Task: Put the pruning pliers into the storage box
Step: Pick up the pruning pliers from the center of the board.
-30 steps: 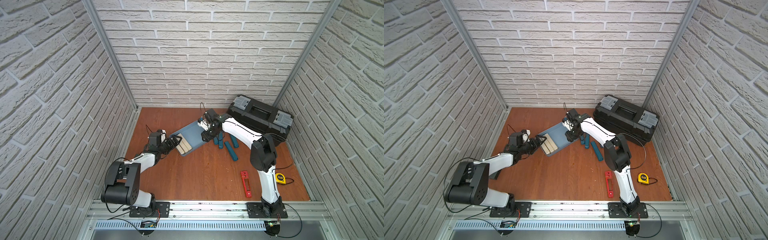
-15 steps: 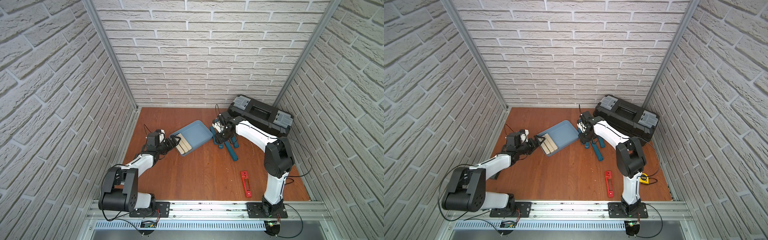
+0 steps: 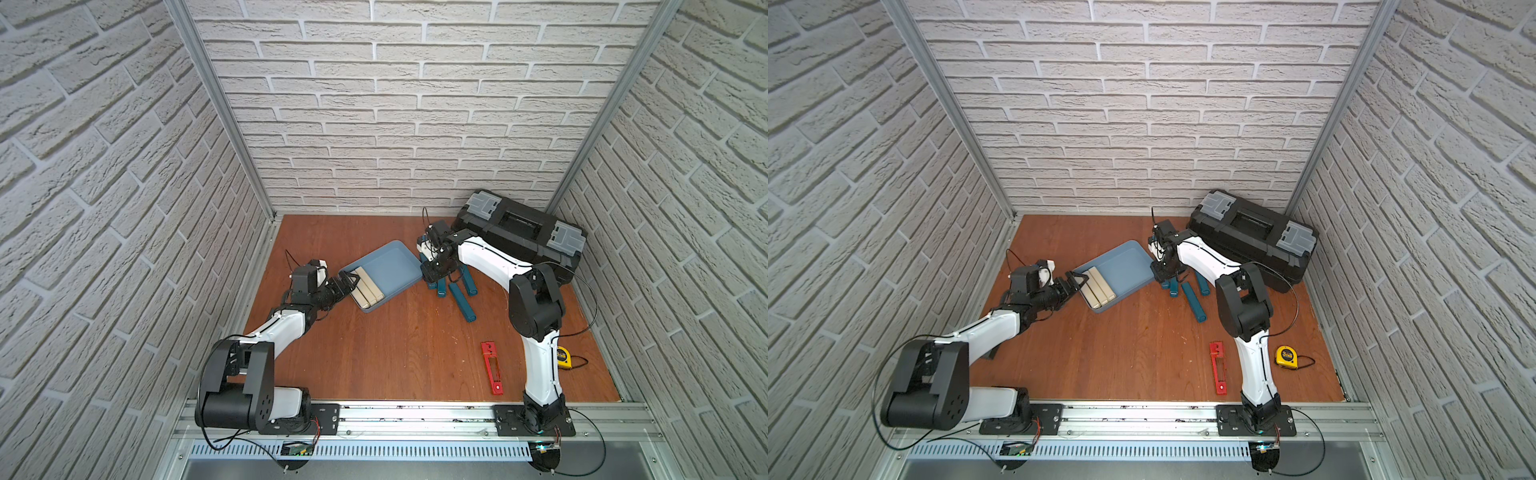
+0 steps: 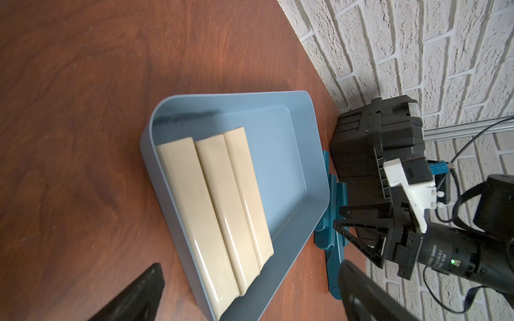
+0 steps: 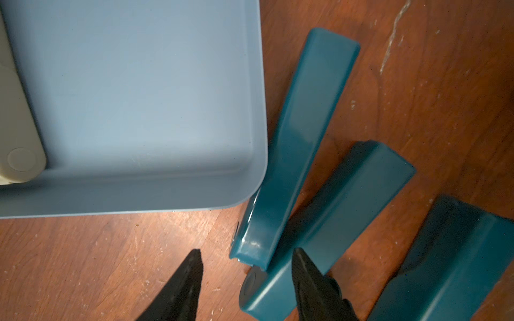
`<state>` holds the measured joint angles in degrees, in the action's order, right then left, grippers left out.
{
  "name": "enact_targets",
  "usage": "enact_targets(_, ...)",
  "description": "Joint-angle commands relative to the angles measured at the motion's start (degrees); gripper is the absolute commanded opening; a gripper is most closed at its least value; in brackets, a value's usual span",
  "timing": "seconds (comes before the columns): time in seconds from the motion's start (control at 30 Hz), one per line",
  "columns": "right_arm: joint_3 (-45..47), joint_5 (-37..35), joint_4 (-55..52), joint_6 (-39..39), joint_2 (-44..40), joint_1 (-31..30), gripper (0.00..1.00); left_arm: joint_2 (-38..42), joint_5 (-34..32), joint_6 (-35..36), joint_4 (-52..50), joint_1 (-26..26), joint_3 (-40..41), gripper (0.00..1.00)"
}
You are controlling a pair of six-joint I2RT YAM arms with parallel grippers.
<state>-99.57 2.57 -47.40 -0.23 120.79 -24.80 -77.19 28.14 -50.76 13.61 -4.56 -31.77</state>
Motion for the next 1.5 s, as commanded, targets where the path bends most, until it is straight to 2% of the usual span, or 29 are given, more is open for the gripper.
enact_targets(0.0, -2.13, -0.37, -0.06, -0.11, 1.03, -0.16, 0.54, -0.91, -0.11, 0.36, 1.68, 0.38, -0.21, 0.98)
enact_targets(0.2, -4.49, -0.76, -0.93, -0.39, 3.51, -0.17, 0.54, -2.18, 0.12, 0.12, 2.39, 0.38, -0.40, 0.98)
enact_targets(0.5, -5.27, -0.62, -2.21, -0.67, 4.98, 0.23, 0.47, -3.10, -0.02, -0.15, 2.78, 0.40, -0.57, 0.98)
enact_targets(1.13, -5.45, -0.46, -2.27, -0.70, 7.29, 1.33, 0.47, -4.48, 0.56, -1.24, 4.52, 0.36, -0.53, 0.98)
enact_targets(1.47, -6.47, 0.41, -4.18, -0.06, 9.21, 1.37, 0.44, -3.74, 0.49, -0.60, 3.77, 0.34, -0.74, 0.98)
